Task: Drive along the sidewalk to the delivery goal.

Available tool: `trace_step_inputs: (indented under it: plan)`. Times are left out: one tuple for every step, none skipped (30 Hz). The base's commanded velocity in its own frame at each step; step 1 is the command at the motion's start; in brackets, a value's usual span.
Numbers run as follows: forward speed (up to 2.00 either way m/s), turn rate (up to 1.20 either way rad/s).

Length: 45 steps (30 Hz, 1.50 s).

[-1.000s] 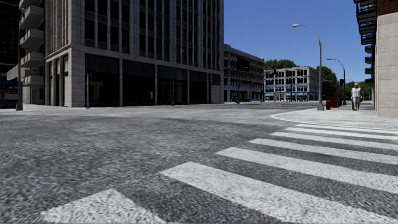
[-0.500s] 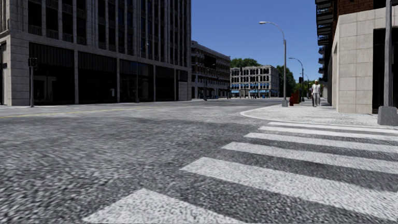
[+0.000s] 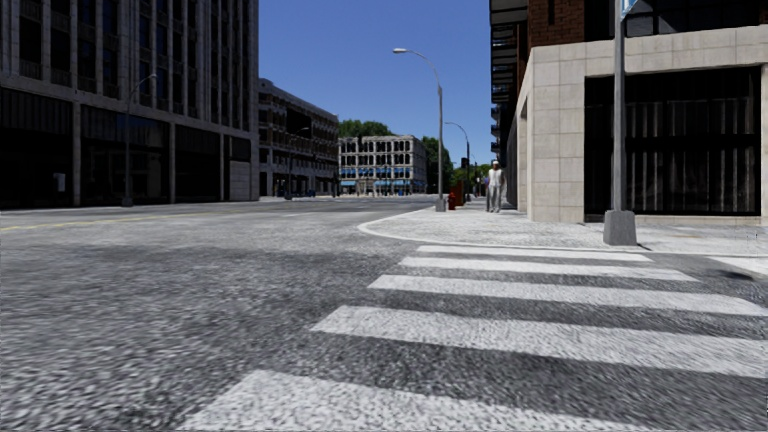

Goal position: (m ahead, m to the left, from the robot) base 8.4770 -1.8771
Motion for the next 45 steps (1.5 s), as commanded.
trace_step_inputs:
  plan:
    - [1.62,-0.71]
    - [1.62,-0.71]
    - [1.62,-0.71]
    - [1.62,-0.71]
    - [1.62,-0.71]
    - [1.62,-0.71]
    - [1.62,-0.71]
    - [1.62,-0.66]
    - [1.62,-0.54]
    - [1.62,-0.48]
    - [1.62,-0.39]
    - [1.62,-0.39]
    - [1.62,0.00]
    - [1.62,0.00]
    - [1.62,0.00]
    - [1.62,0.00]
    - [1.62,0.00]
    - [1.62,0.00]
    - [1.62,0.00]
    - [1.62,0.00]
    - [1.62,0.00]
    - [1.62,0.00]
    - [1.62,0.00]
    - [1.62,0.00]
    - [1.62,0.00]
    - [1.62,0.00]
    - [1.62,0.00]
    - [1.62,0.00]
    - [1.62,0.00]
    - [1.62,0.00]
    - [1.62,0.00]
    - [1.62,0.00]
    - [1.62,0.00]
    - [1.62,0.00]
    - [1.62,0.00]
    - [1.62,-0.08]
    - [1.62,-0.29]
    - [1.62,-0.35]
    - [1.62,-0.35]
    - [1.62,-0.36]
    - [1.62,-0.37]
    - [1.62,-0.37]
    - [1.62,-0.37]
    - [1.62,-0.37]
    - [1.62,-0.37]
